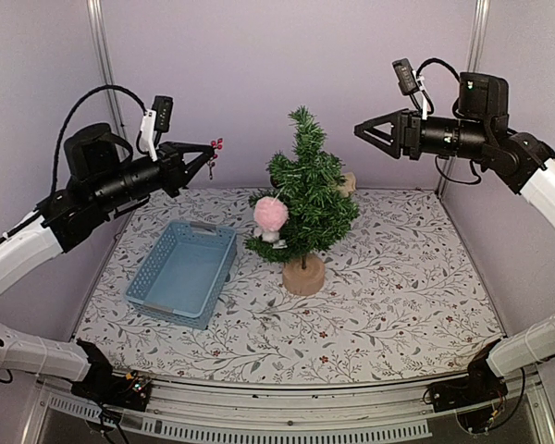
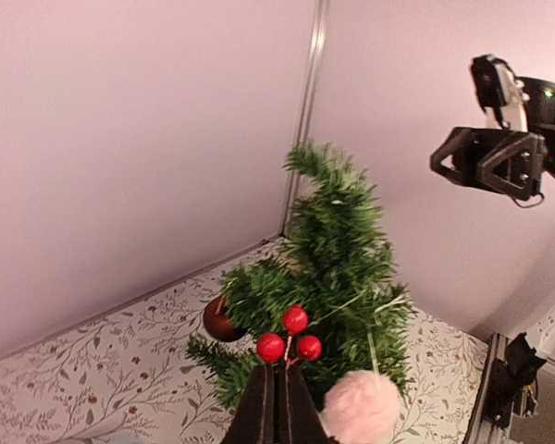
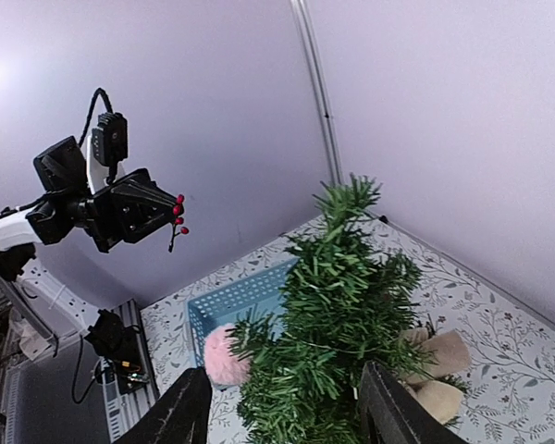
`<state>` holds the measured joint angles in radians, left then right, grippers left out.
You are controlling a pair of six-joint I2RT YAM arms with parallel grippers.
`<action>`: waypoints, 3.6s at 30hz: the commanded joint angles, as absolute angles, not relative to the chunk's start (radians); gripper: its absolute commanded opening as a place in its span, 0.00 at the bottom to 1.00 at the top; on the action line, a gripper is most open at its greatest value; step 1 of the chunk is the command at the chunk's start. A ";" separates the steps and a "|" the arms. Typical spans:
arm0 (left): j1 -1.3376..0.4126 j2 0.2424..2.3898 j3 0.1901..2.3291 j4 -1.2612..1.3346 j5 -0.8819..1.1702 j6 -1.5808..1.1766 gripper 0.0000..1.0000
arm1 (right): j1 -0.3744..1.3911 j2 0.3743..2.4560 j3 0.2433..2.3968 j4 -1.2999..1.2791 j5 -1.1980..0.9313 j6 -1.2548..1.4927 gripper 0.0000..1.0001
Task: Decorate the small christmas tree
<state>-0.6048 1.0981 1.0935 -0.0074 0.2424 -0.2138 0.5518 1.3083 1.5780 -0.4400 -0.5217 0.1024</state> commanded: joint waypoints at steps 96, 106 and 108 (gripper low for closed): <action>-0.803 1.225 1.239 0.037 0.074 -0.151 0.99 | 0.707 1.559 1.876 -0.465 -0.195 0.104 0.00; -0.800 1.223 1.224 0.050 0.080 -0.159 0.99 | 0.706 1.599 1.920 -0.511 -0.202 0.076 0.00; -0.799 1.227 1.223 0.053 0.084 -0.163 0.99 | 0.707 1.595 1.923 -0.506 -0.214 0.072 0.00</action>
<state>-0.8143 1.2324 1.2362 0.0368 0.0711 -0.1516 0.7120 1.5879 1.8908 -0.4961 -0.1959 0.0921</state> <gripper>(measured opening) 0.994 0.018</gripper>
